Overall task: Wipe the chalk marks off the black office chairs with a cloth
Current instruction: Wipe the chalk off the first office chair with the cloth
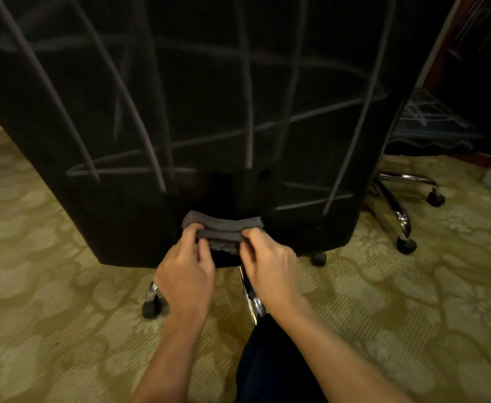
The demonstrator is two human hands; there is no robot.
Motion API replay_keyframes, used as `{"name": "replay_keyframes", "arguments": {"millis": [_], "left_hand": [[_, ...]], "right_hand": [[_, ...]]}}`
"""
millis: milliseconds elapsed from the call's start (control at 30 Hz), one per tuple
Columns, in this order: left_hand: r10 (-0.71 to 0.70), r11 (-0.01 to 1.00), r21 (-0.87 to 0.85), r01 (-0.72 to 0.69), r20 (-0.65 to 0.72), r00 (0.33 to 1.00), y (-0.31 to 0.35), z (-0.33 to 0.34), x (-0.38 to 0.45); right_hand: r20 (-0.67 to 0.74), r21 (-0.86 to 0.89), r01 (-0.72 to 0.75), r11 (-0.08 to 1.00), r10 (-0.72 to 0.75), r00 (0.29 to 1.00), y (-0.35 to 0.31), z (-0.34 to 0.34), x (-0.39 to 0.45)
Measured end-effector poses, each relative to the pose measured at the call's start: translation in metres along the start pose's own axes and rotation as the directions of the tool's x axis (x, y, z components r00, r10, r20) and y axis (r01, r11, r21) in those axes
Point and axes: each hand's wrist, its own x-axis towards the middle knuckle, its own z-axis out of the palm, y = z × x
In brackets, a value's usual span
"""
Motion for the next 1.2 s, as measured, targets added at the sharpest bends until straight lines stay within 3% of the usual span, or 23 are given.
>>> {"name": "replay_keyframes", "arguments": {"millis": [67,167,267,400,500,633,833,933,1200], "left_hand": [[-0.011,1.000,0.005,0.011,-0.012,1.000,0.004,-0.004,-0.001],[0.186,0.982,-0.021,-0.186,-0.004,0.982,0.018,-0.006,-0.001],[0.282,0.956,-0.081,-0.283,-0.028,0.959,0.048,-0.002,0.015],[0.429,0.902,-0.031,-0.431,-0.054,0.902,0.060,0.002,0.031],[0.548,0.836,0.029,-0.548,0.010,0.836,0.033,0.008,0.023],[0.519,0.854,-0.005,-0.520,0.075,0.852,0.019,0.016,0.003],[0.441,0.881,-0.162,-0.444,-0.053,0.896,0.082,0.009,0.027],[0.441,0.876,-0.180,-0.447,-0.076,0.894,0.098,0.015,0.032],[0.505,0.862,-0.160,-0.482,0.176,0.845,0.072,0.045,-0.026]], "right_hand": [[-0.044,-0.084,0.035,0.996,-0.039,0.998,-0.005,-0.007,0.004],[-0.245,-0.084,0.030,0.996,-0.050,0.968,-0.004,-0.029,0.021],[-0.351,-0.189,0.028,0.982,-0.095,0.931,0.010,-0.063,0.037],[-0.358,-0.362,0.072,0.929,-0.210,0.910,0.026,-0.085,0.040],[-0.298,-0.413,0.131,0.901,-0.270,0.916,0.038,-0.075,0.025],[-0.154,-0.403,0.108,0.909,-0.184,0.971,0.046,-0.058,-0.006],[-0.282,-0.351,0.027,0.936,-0.133,0.950,0.033,-0.107,0.040],[-0.264,-0.411,0.011,0.912,-0.131,0.956,0.037,-0.120,0.049],[-0.087,-0.557,-0.046,0.829,-0.003,0.996,0.080,-0.088,-0.021]]}}
